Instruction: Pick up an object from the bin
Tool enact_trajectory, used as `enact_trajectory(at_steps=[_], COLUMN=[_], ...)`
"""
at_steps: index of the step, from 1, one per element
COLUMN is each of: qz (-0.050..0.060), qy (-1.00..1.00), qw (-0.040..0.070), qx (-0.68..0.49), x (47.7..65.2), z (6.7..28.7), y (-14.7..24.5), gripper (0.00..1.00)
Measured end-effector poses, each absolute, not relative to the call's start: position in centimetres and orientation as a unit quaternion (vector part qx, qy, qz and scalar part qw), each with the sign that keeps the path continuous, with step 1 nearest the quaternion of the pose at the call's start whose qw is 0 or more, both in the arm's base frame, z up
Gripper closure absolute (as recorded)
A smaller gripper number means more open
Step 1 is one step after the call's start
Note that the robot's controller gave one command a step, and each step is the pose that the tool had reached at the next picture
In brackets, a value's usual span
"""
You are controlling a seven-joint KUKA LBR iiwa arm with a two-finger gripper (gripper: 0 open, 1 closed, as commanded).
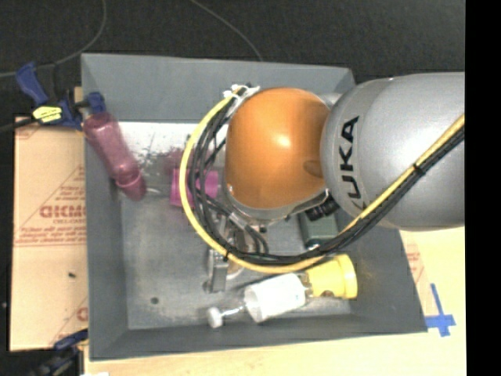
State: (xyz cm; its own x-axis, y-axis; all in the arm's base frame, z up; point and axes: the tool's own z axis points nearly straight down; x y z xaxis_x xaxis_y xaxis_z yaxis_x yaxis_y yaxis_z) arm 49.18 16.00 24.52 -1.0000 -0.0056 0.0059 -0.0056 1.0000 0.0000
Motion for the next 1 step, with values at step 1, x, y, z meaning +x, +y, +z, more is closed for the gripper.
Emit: enact_trajectory(at_steps=[1], qz=[-0.001], qy=[-1.0], qw=[-0.001], qx=[0.0], x=[49.35], z=[24.95], y=[15.91], gripper=[0.0])
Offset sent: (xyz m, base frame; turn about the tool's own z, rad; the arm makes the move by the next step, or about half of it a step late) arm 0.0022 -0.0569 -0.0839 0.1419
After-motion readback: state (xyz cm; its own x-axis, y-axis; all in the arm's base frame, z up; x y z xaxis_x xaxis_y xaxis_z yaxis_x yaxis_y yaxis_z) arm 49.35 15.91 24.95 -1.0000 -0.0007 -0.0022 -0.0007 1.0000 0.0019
